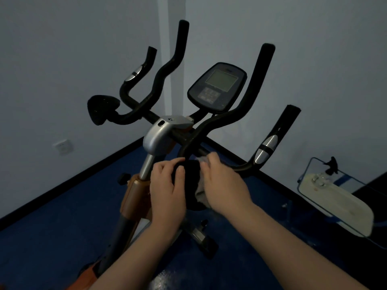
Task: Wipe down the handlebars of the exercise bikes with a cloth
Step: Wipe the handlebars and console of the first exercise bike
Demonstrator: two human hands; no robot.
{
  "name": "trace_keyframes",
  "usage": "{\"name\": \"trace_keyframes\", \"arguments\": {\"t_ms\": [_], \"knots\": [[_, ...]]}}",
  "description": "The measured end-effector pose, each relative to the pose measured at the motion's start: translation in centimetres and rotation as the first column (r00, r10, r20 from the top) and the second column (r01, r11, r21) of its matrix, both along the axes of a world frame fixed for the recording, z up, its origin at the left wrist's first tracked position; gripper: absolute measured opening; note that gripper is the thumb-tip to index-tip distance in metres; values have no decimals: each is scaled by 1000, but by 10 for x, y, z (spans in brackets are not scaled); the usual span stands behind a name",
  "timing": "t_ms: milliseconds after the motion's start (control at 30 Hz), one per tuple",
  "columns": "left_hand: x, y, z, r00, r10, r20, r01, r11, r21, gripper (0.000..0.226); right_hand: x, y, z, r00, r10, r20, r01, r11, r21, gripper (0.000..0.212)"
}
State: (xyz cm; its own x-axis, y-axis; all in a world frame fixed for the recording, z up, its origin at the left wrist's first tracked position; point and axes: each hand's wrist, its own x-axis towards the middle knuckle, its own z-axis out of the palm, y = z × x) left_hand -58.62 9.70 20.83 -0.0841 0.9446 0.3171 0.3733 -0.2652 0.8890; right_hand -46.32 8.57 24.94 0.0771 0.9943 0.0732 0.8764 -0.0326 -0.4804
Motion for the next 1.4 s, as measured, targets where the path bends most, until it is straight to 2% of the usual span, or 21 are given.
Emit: {"name": "trace_keyframes", "arguments": {"t_ms": [67, 100, 200, 267, 300, 367, 433, 500, 600, 667, 733, 800, 867, 1033, 1067, 1167, 1200, 1333, 1400], "knots": [[4, 12, 7, 998, -33, -45, 35, 998, 52, 24, 21, -17, 3, 1000, 17, -21, -18, 999, -38, 26], [8, 19, 12, 996, -51, -73, 56, 997, 62, 23, 33, -17, 9, 1000, 1, -3, -1, 1000, -7, 28], [20, 41, 25, 977, -27, -211, 43, 997, 69, 24, 58, 4, 29, 997, -77, -9, 76, 961, 267, 28], [22, 46, 25, 959, 41, -282, -10, 994, 113, 21, 61, 18, 32, 996, 26, -89, 4, 947, 322, 28], [22, 45, 23, 948, 72, -310, -27, 989, 145, 19, 61, 20, 28, 994, 101, -37, -86, 955, 284, 31], [21, 39, 17, 936, 99, -338, -26, 976, 216, 22, 62, 17, 6, 937, 170, 305, -236, 952, 195, 38], [20, 37, 14, 932, 111, -344, -16, 963, 269, 25, 66, 12, -8, 881, 153, 448, -260, 947, 188, 41], [21, 38, 13, 926, 129, -355, -20, 955, 296, 26, 66, 24, -10, 888, 162, 430, -247, 958, 148, 40], [20, 40, 11, 920, 137, -368, -20, 952, 306, 27, 46, 65, -2, 948, 215, 236, -215, 976, -30, 34], [20, 40, 10, 921, 141, -364, -26, 952, 304, 27, 35, 76, -1, 965, 215, 148, -208, 976, -62, 35], [21, 39, 9, 924, 137, -357, -26, 954, 299, 26, 41, 64, -2, 947, 242, 209, -242, 970, -23, 35], [20, 39, 9, 924, 138, -355, -25, 952, 305, 25, 58, 46, -5, 895, 287, 340, -310, 951, 13, 40], [20, 39, 8, 925, 144, -352, -28, 949, 315, 24, 65, 47, -5, 878, 307, 368, -329, 944, -3, 41], [20, 40, 9, 915, 165, -369, -42, 947, 319, 25, 37, 86, 0, 974, 215, 72, -209, 974, -84, 41], [20, 40, 9, 911, 169, -376, -44, 947, 319, 25, 39, 82, -1, 971, 218, 92, -213, 975, -69, 40], [20, 39, 10, 905, 179, -386, -53, 948, 315, 25, 60, 55, -6, 922, 238, 307, -267, 962, 56, 37], [20, 39, 10, 904, 183, -387, -58, 948, 313, 25, 64, 51, -7, 914, 232, 333, -271, 960, 75, 38], [22, 37, 12, 891, 188, -414, -70, 956, 284, 28, 43, 74, -4, 948, 188, 256, -196, 981, 8, 41], [20, 35, 13, 906, 169, -388, -61, 960, 274, 24, 39, 72, -7, 945, 196, 261, -219, 974, 62, 39]]}}
